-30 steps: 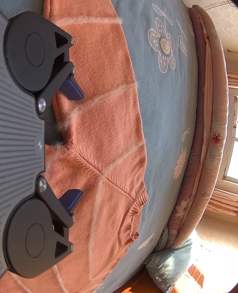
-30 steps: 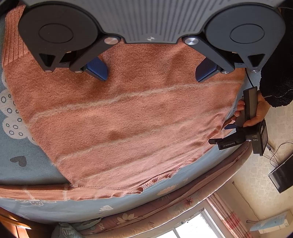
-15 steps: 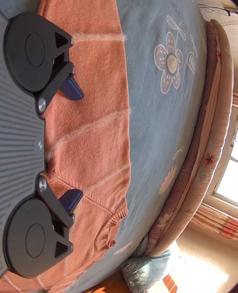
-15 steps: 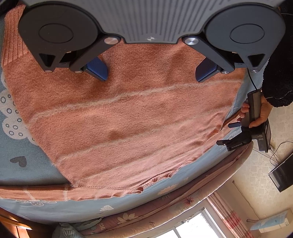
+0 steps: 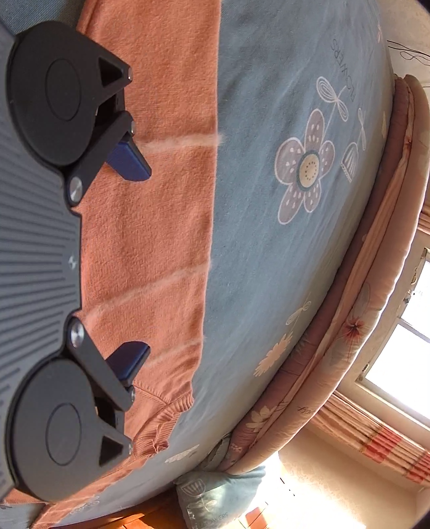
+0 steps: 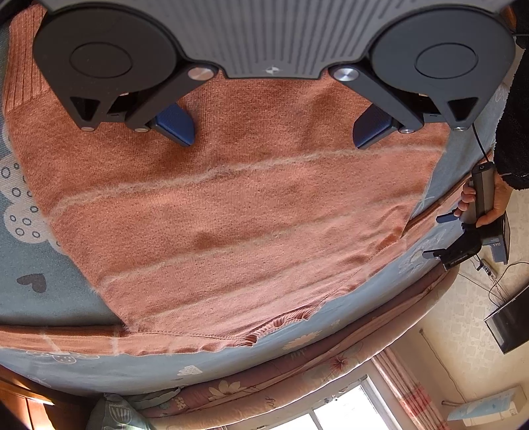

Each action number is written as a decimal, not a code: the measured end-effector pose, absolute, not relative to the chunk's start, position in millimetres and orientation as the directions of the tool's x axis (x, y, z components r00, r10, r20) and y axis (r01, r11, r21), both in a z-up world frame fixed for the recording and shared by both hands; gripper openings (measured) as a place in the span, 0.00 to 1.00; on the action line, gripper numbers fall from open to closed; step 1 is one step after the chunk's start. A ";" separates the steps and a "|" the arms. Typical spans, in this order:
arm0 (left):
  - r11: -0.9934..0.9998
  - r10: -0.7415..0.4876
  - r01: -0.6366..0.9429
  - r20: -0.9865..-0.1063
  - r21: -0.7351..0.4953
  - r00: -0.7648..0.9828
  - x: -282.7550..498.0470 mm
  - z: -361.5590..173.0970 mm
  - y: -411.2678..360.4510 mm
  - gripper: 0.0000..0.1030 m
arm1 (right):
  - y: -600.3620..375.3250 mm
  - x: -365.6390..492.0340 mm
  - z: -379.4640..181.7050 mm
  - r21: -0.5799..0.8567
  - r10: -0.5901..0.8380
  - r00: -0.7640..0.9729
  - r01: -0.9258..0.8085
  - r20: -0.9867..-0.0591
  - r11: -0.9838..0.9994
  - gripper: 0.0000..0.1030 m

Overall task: Fold clothes
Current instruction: 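Lower the left gripper onto the ribbed sleeve cuff and close it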

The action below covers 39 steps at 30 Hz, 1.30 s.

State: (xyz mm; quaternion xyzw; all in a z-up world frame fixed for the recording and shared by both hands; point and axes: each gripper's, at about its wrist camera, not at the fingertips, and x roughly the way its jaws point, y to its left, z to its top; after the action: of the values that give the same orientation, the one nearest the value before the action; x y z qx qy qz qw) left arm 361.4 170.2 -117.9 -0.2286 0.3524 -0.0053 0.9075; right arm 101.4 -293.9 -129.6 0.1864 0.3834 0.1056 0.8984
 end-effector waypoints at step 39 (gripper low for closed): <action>0.326 0.174 -0.505 -0.475 -0.799 0.863 209.2 -164.1 362.1 0.65 | -268.6 100.1 -132.7 0.250 0.227 0.707 -0.073 -0.670 0.965 1.00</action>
State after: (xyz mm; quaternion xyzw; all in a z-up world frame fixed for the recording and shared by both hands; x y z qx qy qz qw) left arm 209.2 362.1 -164.1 -0.5403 0.1534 0.2124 0.7997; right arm 100.1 -268.6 -132.7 0.1031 0.3738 0.0818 0.9181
